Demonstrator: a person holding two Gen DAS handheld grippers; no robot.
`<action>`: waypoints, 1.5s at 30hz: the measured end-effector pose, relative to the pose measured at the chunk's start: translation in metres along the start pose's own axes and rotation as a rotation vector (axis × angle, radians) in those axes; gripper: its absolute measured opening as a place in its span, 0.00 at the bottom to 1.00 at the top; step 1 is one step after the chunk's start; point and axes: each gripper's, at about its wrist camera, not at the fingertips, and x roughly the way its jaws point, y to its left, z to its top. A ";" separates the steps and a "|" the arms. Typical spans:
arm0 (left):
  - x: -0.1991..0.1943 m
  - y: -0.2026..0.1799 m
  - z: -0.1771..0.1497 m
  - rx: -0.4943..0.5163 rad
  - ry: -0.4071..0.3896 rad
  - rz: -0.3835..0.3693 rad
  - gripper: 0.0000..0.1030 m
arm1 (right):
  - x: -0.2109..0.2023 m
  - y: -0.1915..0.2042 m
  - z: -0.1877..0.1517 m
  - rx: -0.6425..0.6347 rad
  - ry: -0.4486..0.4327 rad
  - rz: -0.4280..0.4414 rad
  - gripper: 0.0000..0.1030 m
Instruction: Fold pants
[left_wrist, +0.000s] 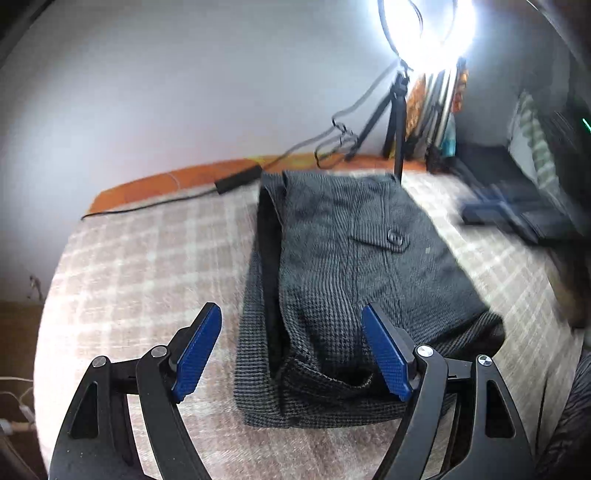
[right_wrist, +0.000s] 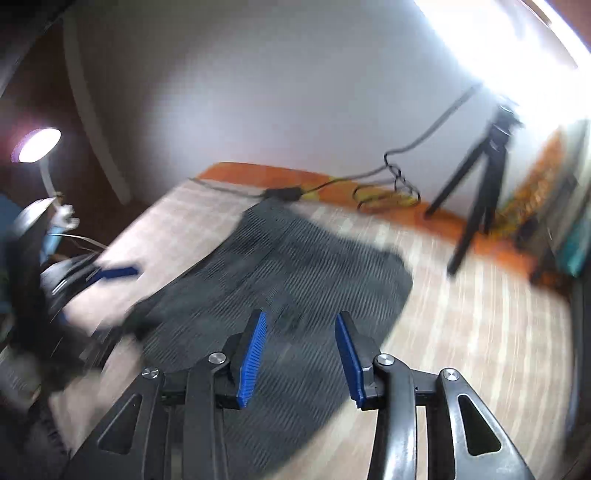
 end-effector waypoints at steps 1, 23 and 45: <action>-0.003 0.003 0.003 -0.021 -0.013 -0.004 0.77 | -0.013 0.005 -0.018 0.018 0.005 0.034 0.41; 0.068 -0.016 0.008 0.007 0.134 0.027 0.81 | -0.015 0.056 -0.111 -0.192 0.025 -0.077 0.05; -0.013 -0.143 -0.006 0.318 -0.012 -0.366 0.66 | 0.034 -0.129 -0.008 0.390 0.019 0.185 0.41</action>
